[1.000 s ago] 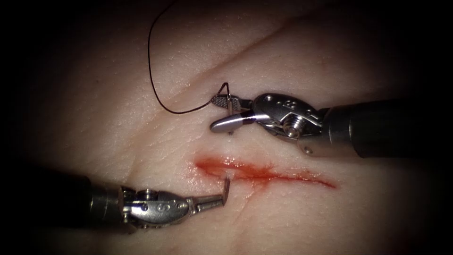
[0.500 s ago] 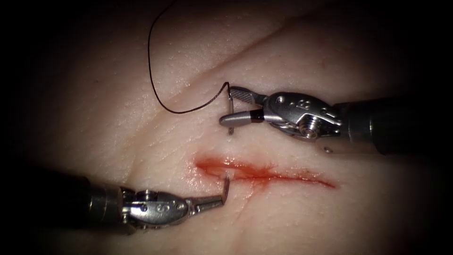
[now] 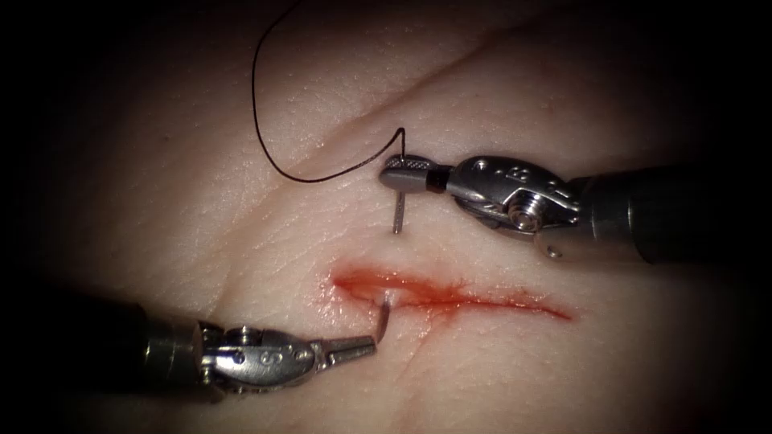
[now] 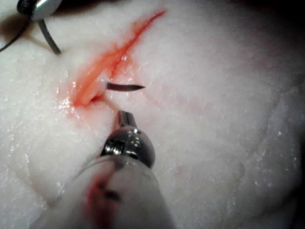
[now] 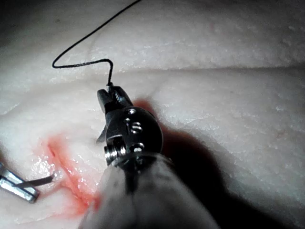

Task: Wound Closure

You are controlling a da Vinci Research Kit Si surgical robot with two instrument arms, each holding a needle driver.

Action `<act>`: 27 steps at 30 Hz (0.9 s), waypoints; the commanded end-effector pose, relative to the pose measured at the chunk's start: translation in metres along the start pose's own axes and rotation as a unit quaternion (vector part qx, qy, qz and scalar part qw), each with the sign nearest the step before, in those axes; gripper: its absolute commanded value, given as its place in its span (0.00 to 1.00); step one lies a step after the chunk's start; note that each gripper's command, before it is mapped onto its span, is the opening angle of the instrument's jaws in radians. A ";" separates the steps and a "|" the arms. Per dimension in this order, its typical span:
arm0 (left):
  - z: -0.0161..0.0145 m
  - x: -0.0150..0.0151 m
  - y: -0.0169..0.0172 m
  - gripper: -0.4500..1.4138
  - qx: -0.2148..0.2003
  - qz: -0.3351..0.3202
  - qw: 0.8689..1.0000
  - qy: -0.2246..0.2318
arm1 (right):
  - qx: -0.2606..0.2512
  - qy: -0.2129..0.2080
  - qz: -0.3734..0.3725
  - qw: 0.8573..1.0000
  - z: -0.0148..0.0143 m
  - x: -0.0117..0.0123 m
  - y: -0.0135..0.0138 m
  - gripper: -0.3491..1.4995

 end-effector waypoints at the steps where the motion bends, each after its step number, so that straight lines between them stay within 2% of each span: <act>1: 0.0008 -0.0004 0.0004 0.17 0.000 -0.001 1.000 -0.001 | 0.016 -0.001 0.012 1.000 0.0007 -0.0005 -0.0005 0.00; 9: 0.0010 -0.0004 0.0001 0.17 -0.001 -0.001 1.000 0.000 | 0.094 -0.032 0.105 0.989 0.0010 -0.0022 -0.0032 0.00; 16: 0.0009 -0.0004 0.0001 0.17 -0.002 -0.001 1.000 0.000 | 0.114 -0.058 0.176 0.976 0.0007 -0.0034 -0.0050 0.00; 24: 0.0009 -0.0004 0.0002 0.17 -0.004 0.005 1.000 0.001 | 0.130 -0.064 0.180 0.973 0.0004 -0.0040 -0.0052 0.00; 25: 0.0009 -0.0004 0.0002 0.17 -0.005 0.011 1.000 0.002 | 0.131 -0.058 0.181 0.973 0.0004 -0.0038 -0.0050 0.07; 27: 0.0009 -0.0004 0.0002 0.18 -0.009 0.029 1.000 0.003 | 0.133 -0.036 0.162 0.977 0.0004 -0.0034 -0.0043 0.52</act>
